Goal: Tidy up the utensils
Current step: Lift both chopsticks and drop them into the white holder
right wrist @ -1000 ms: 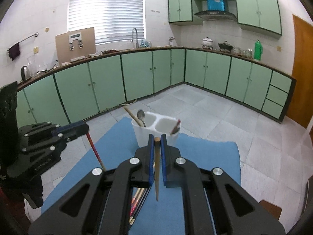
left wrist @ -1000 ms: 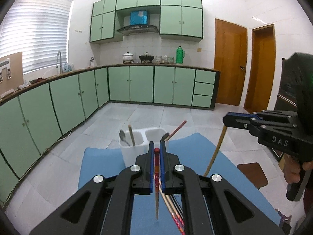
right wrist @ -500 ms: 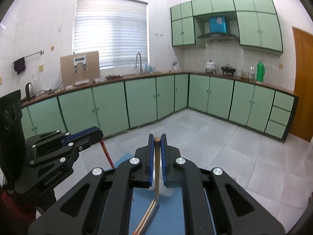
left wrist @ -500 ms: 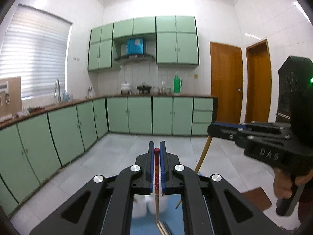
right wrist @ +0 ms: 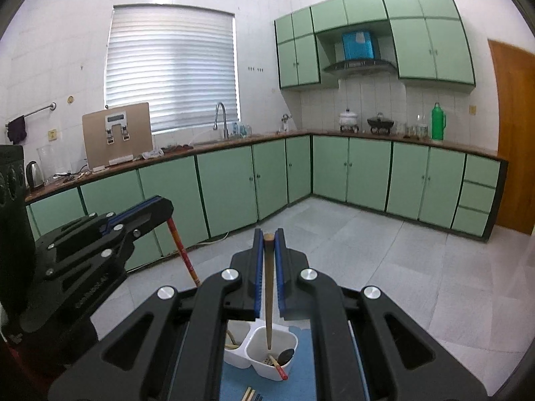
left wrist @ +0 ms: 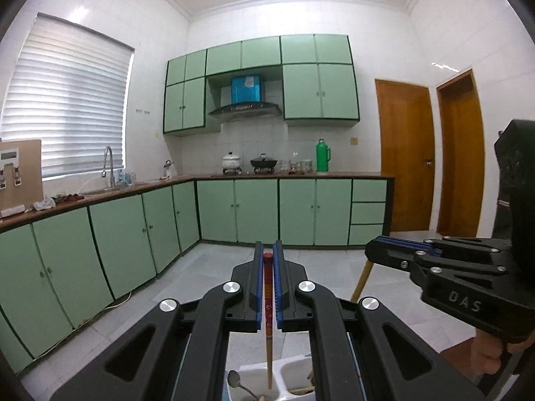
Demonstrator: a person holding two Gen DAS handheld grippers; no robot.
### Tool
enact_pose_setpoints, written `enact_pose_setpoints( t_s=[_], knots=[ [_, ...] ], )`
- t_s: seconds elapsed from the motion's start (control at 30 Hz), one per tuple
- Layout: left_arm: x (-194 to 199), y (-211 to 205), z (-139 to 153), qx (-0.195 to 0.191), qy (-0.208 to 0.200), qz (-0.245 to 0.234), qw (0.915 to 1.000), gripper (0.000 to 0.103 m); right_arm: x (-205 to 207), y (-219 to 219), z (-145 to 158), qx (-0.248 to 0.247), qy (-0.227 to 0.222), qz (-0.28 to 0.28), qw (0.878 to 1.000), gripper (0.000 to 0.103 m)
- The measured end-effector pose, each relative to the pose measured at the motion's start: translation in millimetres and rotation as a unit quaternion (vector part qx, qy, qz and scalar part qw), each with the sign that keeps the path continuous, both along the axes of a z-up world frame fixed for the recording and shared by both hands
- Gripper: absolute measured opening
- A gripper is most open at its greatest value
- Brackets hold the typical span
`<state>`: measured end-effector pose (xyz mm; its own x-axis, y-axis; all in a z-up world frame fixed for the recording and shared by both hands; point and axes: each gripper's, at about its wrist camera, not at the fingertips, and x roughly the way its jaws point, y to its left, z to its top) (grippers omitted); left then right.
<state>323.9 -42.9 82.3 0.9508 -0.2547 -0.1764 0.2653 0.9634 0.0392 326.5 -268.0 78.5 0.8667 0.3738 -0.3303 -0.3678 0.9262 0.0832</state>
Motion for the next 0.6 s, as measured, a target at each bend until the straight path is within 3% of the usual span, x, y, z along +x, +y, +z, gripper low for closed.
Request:
enact_pose_setpoints(
  t_s=[0.33,0.43,0.5,0.57,0.6],
  knots=[
    [53,12,-59,-0.01,0.089,0.003,0.996,0.006,39,21,-56,-0.017,0.061,-0.003,0.998,0.007],
    [50,16,-63,-0.01,0.092,0.007,0.9957,0.022,42,24,-67,-0.021,0.078,-0.003,0.997,0.013],
    [43,19,-58,-0.013,0.089,0.01,0.9959,0.034,38,23,-68,-0.02,0.077,-0.008,0.997,0.031],
    [33,22,-53,-0.017,0.084,0.011,0.9963,0.036,31,18,-63,-0.01,0.071,-0.011,0.997,0.036],
    [26,23,-51,-0.017,0.08,0.012,0.9965,0.043,26,16,-60,-0.008,0.065,-0.013,0.998,0.042]
  ],
)
